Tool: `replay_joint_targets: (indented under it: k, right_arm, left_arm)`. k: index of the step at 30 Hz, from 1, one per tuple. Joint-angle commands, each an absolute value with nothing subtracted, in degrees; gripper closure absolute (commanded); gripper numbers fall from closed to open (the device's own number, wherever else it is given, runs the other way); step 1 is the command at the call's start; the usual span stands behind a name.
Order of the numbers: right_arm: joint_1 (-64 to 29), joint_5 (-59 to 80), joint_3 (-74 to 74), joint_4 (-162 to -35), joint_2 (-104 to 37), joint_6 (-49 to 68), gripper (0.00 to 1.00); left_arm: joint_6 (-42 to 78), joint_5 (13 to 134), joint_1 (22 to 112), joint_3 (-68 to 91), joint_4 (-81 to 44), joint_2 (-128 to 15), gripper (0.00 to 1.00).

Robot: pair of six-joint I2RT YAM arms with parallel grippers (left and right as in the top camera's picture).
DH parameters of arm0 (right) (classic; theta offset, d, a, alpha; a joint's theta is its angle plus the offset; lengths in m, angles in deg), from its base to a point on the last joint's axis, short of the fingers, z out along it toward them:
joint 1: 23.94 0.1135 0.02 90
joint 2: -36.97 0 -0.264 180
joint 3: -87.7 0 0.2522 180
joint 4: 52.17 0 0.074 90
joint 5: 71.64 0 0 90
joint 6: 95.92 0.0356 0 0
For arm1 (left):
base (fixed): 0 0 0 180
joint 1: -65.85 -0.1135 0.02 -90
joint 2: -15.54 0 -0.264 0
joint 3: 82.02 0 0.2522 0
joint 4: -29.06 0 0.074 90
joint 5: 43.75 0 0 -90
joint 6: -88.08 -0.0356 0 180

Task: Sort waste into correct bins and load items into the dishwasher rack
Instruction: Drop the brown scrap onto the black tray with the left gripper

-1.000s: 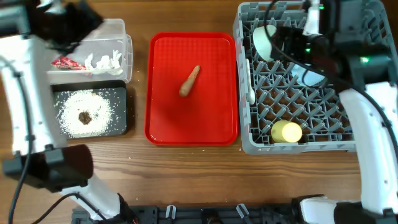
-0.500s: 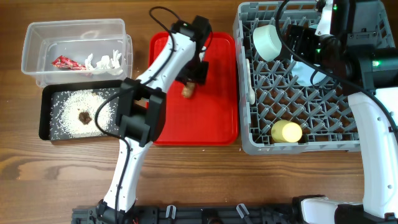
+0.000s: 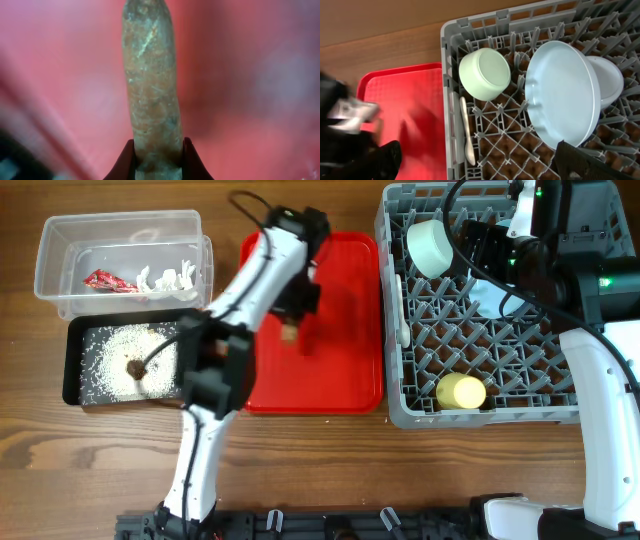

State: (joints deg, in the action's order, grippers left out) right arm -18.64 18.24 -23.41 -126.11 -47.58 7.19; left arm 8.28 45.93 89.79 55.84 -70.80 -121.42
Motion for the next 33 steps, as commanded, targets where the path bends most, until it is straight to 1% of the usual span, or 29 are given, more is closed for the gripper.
replay_joint_targets:
  k: [1,3,5,6,7,9,11,12,14,16,18,21,23,24,25,27,28,30,33]
  right_arm:
    - [-18.71,18.96,-23.89,-126.00,-47.76,6.40,0.00]
    - [-18.71,18.70,-23.89,-125.98,-47.93,8.04,0.00]
    - [-18.71,18.35,-23.89,-125.98,-47.95,8.06,0.00]
    - [-18.71,18.35,-23.89,-125.98,-47.95,8.08,0.00]
    - [-18.71,18.35,-23.89,-125.98,-47.95,8.32,0.00]
    - [-18.71,18.35,-23.89,-126.07,-47.95,9.29,0.00]
    - [-18.71,18.35,-23.89,-126.24,-47.95,9.31,0.00]
    - [-18.71,18.35,-23.89,-126.16,-47.95,9.31,0.00]
    - [-18.71,18.33,-23.89,-126.00,-47.95,10.14,0.00]
    - [-18.71,18.35,-23.89,-126.42,-47.95,10.75,0.00]
    - [-18.71,18.37,-23.89,-126.46,-47.95,10.73,0.00]
    - [-18.71,18.35,-23.89,-126.44,-47.95,10.75,0.00]
    - [-18.71,18.35,-23.89,-126.44,-47.95,10.77,0.00]
    - [-18.71,18.35,-23.89,-126.44,-47.95,10.75,0.00]
    - [-18.71,18.35,-23.89,-126.48,-47.95,10.77,0.00]
    - [-18.71,18.37,-23.89,-126.46,-47.95,10.73,0.00]
    - [-18.71,18.35,-23.89,-126.37,-47.95,10.75,0.00]
    - [-18.71,18.37,-23.89,-126.18,-47.95,10.71,0.00]
    - [-18.71,18.20,-23.89,-125.74,-47.93,10.62,0.00]
  left_arm:
    - [12.15,39.11,81.88,56.27,-75.35,-106.89,0.96]
    - [15.49,38.65,74.27,56.27,-77.84,-100.09,0.96]
    - [21.06,38.65,62.05,56.27,-81.01,-93.51,0.96]
    - [23.07,38.69,57.70,56.27,-81.23,-92.20,0.96]
    - [26.48,39.46,51.41,56.25,-81.23,-91.13,0.96]
    - [30.55,40.75,42.75,55.18,-81.16,-91.30,0.96]
    - [33.65,40.77,37.64,48.56,-78.72,-91.35,0.96]
    - [34.83,40.77,36.87,45.21,-76.64,-91.35,0.96]
    - [35.16,40.84,36.72,34.20,-67.66,-91.37,0.96]
    - [39.27,40.81,37.14,19.73,-54.17,-91.39,0.93]
    - [41.67,40.92,37.11,9.54,-43.66,-91.39,0.91]
    - [42.07,42.37,37.14,1.46,-36.18,-91.39,0.89]
    - [42.07,42.58,37.14,0.63,-35.92,-91.39,0.88]
    - [42.05,43.24,37.14,0.63,-35.90,-91.39,0.82]
    - [42.05,43.85,37.14,0.65,-35.90,-91.39,0.68]
    - [41.76,45.36,37.11,0.95,-35.90,-91.37,0.56]
    - [38.72,46.87,37.14,4.41,-39.04,-90.95,0.56]
    - [37.94,44.29,37.14,12.25,-46.98,-89.31,0.56]
    - [33.89,44.99,37.66,26.64,-57.34,-85.07,0.55]
